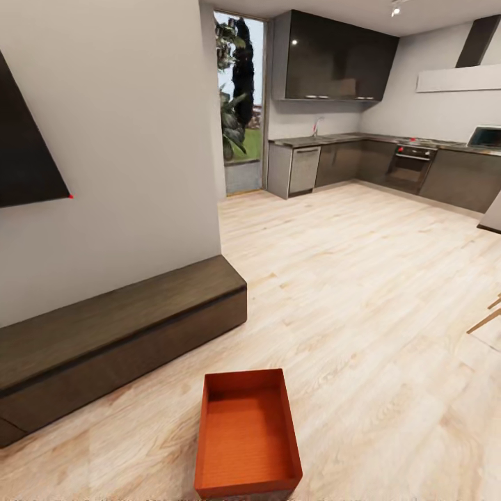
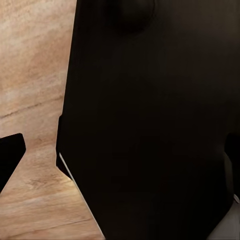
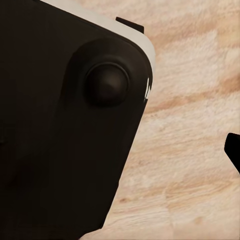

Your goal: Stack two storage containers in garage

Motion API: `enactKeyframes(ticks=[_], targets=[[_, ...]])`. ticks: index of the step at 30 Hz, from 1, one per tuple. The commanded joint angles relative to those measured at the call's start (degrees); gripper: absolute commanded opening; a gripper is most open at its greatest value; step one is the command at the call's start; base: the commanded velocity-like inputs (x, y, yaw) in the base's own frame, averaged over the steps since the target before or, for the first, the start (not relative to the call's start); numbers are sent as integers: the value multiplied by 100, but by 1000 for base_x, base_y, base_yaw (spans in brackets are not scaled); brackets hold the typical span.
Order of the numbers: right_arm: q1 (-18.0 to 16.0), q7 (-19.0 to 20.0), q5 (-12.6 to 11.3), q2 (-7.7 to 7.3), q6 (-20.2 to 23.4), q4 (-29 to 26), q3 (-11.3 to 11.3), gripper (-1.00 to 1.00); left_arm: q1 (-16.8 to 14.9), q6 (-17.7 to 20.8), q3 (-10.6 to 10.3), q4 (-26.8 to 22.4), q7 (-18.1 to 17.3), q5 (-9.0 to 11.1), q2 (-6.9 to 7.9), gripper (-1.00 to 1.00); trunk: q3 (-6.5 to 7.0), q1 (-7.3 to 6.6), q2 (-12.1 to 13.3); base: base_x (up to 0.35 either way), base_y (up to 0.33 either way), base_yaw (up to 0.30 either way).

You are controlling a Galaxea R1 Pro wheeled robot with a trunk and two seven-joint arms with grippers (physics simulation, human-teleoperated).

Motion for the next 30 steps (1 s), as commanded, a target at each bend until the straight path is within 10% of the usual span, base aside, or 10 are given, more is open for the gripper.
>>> enactKeyframes(ticks=[1,30], targets=[[-4,-5,-49,2,-28,13,49,100,-1,-14,-1,1,5,31,-1,100,-13,0,-2,0,0,0],[-4,-4,-57,0,-28,13,49,100,-1,-14,-1,1,5,31,-1,100,-277,0,-2,0,0,0]])
